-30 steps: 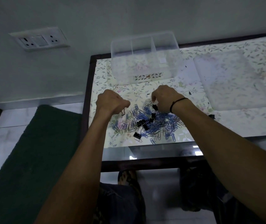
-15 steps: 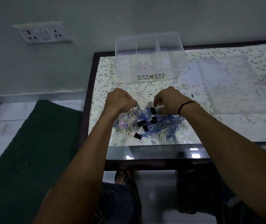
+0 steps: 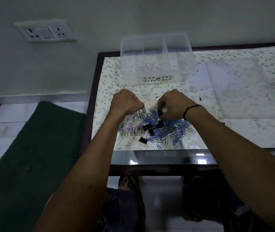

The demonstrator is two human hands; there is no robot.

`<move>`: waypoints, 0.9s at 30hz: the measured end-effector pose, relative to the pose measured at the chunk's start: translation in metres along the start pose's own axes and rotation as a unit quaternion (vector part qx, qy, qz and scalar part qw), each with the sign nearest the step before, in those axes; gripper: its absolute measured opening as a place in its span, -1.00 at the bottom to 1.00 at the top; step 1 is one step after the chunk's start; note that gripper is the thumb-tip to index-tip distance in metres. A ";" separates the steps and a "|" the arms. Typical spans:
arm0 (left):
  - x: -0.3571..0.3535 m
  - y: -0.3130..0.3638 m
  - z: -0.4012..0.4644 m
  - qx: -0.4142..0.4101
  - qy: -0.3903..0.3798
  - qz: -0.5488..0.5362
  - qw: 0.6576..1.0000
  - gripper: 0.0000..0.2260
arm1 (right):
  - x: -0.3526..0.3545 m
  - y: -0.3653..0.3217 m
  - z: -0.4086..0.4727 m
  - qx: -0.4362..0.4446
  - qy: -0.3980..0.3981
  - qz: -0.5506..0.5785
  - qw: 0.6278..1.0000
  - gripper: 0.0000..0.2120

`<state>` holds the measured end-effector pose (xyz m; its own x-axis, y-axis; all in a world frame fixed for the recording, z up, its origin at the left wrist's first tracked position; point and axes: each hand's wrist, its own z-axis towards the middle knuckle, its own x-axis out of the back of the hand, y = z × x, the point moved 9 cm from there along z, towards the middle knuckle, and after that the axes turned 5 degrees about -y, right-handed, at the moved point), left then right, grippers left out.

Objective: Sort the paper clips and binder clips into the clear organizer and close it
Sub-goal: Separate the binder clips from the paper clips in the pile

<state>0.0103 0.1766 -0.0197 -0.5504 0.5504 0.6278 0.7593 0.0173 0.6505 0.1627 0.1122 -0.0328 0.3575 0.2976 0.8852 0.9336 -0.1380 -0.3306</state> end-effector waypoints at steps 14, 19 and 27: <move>-0.068 0.061 0.002 -0.023 -0.120 -0.237 0.964 -0.79 | 0.083 0.089 -0.082 -0.107 0.135 0.274 0.946 -0.72; -0.124 0.094 -0.007 -0.051 -0.172 -0.166 0.970 -0.85 | 0.053 0.141 -0.111 -0.194 -0.017 0.267 0.944 -0.85; -0.209 0.132 -0.031 -0.113 -0.239 0.024 0.964 -0.80 | 0.025 0.188 -0.138 -0.269 -0.094 0.193 0.939 -0.87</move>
<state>0.2149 0.0383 -0.0520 -0.2525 0.8690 0.4256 0.6543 -0.1706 0.7367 0.3442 -0.0363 -0.0275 0.7118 0.2814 0.6436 0.6049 -0.7113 -0.3579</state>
